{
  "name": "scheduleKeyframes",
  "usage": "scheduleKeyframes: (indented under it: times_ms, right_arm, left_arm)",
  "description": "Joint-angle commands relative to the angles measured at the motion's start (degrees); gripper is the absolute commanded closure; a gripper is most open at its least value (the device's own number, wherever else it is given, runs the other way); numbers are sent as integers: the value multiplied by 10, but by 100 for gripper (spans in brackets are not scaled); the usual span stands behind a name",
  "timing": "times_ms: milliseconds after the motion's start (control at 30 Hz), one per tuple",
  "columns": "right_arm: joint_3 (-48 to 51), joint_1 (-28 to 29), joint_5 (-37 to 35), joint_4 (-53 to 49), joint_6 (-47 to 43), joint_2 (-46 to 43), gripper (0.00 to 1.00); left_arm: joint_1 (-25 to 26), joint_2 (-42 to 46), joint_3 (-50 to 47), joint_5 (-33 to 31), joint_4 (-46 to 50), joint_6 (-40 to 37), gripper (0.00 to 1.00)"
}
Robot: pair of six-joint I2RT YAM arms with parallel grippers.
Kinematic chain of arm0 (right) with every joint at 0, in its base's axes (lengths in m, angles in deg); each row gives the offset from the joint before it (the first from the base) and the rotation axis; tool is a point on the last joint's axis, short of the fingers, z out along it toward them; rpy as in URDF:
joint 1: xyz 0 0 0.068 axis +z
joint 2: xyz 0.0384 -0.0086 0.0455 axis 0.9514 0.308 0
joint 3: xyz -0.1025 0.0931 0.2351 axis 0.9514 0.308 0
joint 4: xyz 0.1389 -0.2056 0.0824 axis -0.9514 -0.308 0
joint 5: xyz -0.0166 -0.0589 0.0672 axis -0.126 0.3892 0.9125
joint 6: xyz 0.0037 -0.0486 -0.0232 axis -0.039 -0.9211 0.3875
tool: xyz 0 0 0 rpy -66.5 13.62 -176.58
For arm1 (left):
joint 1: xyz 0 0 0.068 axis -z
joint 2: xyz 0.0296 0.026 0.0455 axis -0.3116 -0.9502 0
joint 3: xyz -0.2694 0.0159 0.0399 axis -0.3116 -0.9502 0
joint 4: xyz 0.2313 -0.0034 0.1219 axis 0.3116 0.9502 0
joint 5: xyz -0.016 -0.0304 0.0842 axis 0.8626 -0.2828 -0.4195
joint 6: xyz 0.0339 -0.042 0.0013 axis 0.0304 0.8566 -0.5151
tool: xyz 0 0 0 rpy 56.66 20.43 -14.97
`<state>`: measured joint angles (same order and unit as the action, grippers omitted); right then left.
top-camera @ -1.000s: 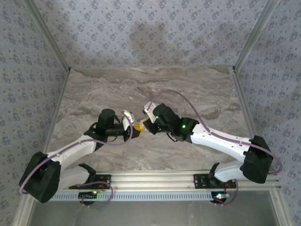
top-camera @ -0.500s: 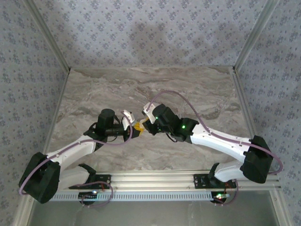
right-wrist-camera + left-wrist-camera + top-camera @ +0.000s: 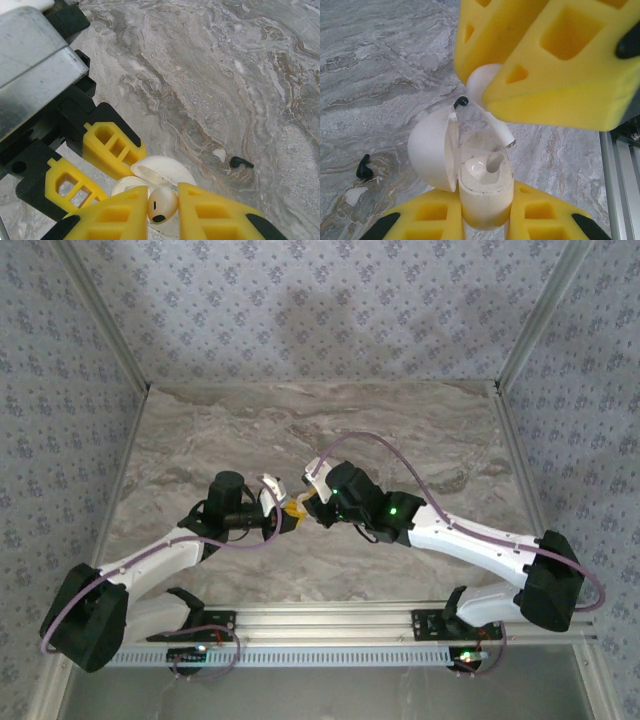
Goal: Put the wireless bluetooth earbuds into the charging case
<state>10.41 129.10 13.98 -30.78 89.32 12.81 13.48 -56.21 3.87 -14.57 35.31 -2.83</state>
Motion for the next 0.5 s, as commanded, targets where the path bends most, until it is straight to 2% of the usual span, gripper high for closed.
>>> scheduleKeyframes:
  times_ms: [0, 467]
  right_arm:
    - [-19, 4, 2, 7, -8, 3, 78]
    - [-19, 4, 4, 18, -7, 21, 78]
  left_arm:
    - [5, 8, 18, 5, -11, 0, 93]
    - [5, 14, 18, 3, -12, 4, 93]
